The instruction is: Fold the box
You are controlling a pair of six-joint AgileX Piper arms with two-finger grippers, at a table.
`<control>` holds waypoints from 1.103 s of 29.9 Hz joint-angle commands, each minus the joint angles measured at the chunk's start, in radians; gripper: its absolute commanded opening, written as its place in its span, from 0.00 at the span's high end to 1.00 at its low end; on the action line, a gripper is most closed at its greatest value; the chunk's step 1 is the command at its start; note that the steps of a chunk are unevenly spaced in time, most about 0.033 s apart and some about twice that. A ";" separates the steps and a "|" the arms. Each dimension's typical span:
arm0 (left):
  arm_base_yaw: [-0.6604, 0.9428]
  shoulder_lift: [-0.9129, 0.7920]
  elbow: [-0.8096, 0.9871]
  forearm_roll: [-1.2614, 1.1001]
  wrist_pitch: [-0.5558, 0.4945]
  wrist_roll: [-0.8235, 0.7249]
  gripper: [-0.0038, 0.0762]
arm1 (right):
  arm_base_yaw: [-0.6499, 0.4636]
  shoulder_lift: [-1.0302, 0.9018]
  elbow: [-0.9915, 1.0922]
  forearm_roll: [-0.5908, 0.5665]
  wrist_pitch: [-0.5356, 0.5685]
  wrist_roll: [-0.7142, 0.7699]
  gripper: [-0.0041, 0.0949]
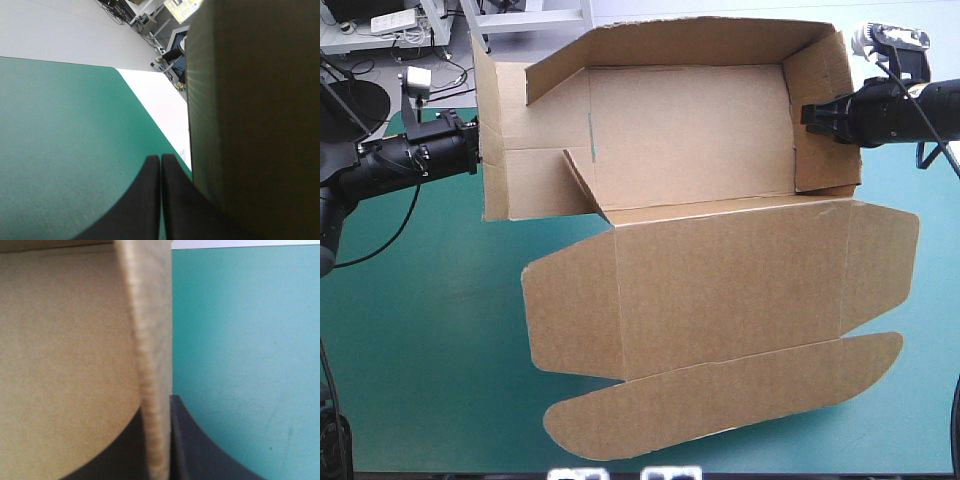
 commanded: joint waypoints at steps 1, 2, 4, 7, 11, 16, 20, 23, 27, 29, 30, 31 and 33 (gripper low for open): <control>-0.026 -0.071 -0.032 -0.062 0.079 -0.003 0.95 | 0.006 -0.034 -0.033 0.047 -0.097 0.000 0.97; -0.027 -0.078 -0.032 -0.062 0.079 -0.008 0.95 | 0.011 -0.034 -0.033 0.035 -0.105 0.000 0.97; -0.027 -0.094 -0.032 -0.058 0.079 -0.023 0.95 | 0.013 -0.034 -0.033 -0.007 -0.110 0.004 0.97; -0.027 -0.118 -0.032 -0.046 0.079 -0.028 0.95 | 0.013 -0.030 -0.022 -0.016 -0.118 0.004 0.97; -0.045 -0.144 -0.032 -0.010 0.078 -0.043 0.96 | 0.015 -0.013 -0.022 0.001 -0.127 0.004 0.97; -0.102 -0.144 -0.032 0.060 0.041 -0.043 0.96 | 0.066 0.005 -0.022 0.005 -0.160 -0.003 0.97; -0.127 -0.144 -0.032 0.066 0.023 -0.043 0.96 | 0.113 0.017 -0.022 -0.014 -0.204 -0.003 0.97; -0.129 -0.144 -0.032 0.063 0.021 -0.043 0.96 | 0.140 0.035 -0.022 -0.038 -0.214 0.004 0.97; -0.129 -0.144 -0.032 0.067 0.023 -0.039 0.96 | 0.179 0.059 -0.019 -0.075 -0.229 0.014 0.97; -0.129 -0.144 -0.032 0.081 0.038 -0.010 0.94 | 0.203 0.075 -0.019 -0.090 -0.238 0.020 0.97; -0.129 -0.144 -0.032 0.081 0.049 0.001 0.93 | 0.214 0.081 -0.019 -0.099 -0.245 0.027 0.97; -0.129 -0.144 -0.032 0.084 0.066 0.012 0.89 | 0.223 0.087 -0.019 -0.110 -0.252 0.032 0.97; -0.129 -0.144 -0.032 0.091 0.074 0.031 0.79 | 0.234 0.099 -0.019 -0.121 -0.264 0.039 0.97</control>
